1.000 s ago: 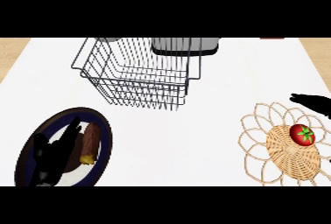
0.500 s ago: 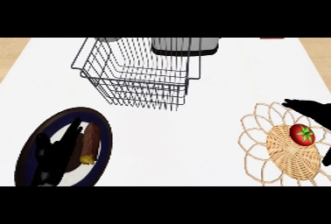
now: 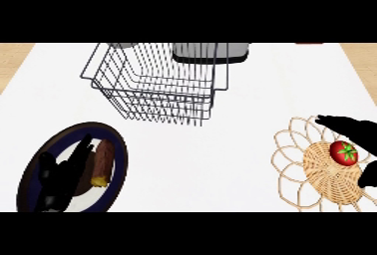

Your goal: Pick the tomato from the placemat and place it in the basket

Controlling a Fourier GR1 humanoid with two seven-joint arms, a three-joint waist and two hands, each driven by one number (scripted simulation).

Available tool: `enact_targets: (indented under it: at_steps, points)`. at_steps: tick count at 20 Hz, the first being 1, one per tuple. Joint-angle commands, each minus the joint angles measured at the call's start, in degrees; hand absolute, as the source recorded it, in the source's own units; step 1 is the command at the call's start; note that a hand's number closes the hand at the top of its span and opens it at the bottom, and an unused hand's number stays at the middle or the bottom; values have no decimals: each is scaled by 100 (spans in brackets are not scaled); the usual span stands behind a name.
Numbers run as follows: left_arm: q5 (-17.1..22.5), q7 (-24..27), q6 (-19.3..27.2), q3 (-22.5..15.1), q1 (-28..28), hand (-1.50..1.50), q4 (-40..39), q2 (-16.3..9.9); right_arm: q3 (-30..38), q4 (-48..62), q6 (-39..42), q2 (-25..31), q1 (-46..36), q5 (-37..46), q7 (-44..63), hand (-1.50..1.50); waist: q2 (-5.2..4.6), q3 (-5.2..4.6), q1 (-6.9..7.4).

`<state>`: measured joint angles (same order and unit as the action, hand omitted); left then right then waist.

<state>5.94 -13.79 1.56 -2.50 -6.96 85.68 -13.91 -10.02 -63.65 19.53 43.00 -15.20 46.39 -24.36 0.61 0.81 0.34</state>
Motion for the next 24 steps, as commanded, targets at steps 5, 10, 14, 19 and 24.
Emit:
enact_targets:
  at_steps: [5,10,14,19,24]
  points:
    - [-143,-150,43,-41,-319,0,-234,109,-26,599,-473,-131,-112,411,-506,150,-74,-76,27]
    - [-39,82,-119,111,-306,0,-515,102,-141,353,-1030,-272,-98,761,-580,150,-69,-81,-7]
    - [-50,-32,-130,238,-3,0,-726,49,-159,374,-1189,-390,-42,935,-531,150,-70,-83,-49]
    - [-155,-198,-17,40,-292,0,-258,187,-459,-366,-907,-1351,-230,1166,836,150,-27,-97,-66]
    - [-107,-217,-180,27,-189,0,-8,35,-781,-378,-821,-2822,-618,1421,2184,150,-35,-142,364]
